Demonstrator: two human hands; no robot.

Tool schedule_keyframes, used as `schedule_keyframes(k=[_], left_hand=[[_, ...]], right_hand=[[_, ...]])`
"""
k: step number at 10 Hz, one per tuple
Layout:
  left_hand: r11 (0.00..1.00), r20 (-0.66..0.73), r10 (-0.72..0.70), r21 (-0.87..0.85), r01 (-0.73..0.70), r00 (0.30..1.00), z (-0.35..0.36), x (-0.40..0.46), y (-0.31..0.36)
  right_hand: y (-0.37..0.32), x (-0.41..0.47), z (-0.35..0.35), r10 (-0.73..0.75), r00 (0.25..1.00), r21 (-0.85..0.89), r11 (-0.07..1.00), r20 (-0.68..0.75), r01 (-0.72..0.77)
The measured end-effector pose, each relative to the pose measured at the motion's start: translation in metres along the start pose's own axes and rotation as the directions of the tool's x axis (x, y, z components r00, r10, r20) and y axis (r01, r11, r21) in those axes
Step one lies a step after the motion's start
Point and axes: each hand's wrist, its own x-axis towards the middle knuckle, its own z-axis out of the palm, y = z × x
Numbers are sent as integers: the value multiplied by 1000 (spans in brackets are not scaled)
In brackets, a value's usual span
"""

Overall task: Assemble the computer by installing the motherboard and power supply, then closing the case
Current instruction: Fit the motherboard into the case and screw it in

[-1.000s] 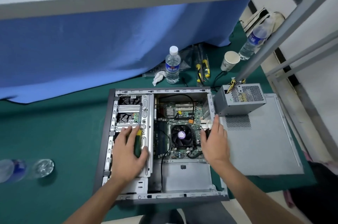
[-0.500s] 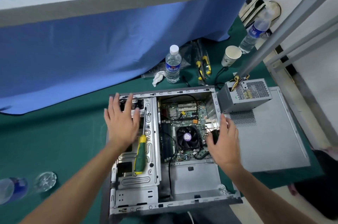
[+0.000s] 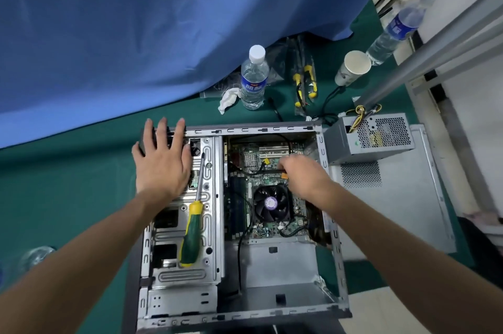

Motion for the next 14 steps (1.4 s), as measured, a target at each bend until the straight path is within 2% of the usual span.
schedule_keyframes(k=[1, 2, 4, 6, 8, 10, 14], left_hand=[[1000, 5, -5, 31, 5, 1000, 0, 0, 2], [999, 4, -8, 48, 7, 1000, -1, 3, 3], [998, 3, -23, 61, 22, 1000, -1, 2, 4], [998, -4, -23, 61, 23, 1000, -2, 1, 2], [999, -14, -18, 50, 18, 1000, -1, 2, 3], [999, -16, -17, 51, 18, 1000, 0, 1, 3], [999, -22, -13, 51, 14, 1000, 1, 2, 2]], right_hand=[[4, 24, -3, 37, 956, -41, 999, 292, -26], [8, 38, -1, 34, 882, -81, 997, 470, 5], [12, 57, -21, 32, 908, -175, 984, 417, 46], [6, 67, -36, 95, 899, -267, 963, 427, 25], [11, 79, -33, 98, 804, -215, 976, 587, 39], [9, 74, -30, 148, 839, -276, 961, 525, 3], [19, 71, -9, 25, 905, -284, 953, 425, 107]])
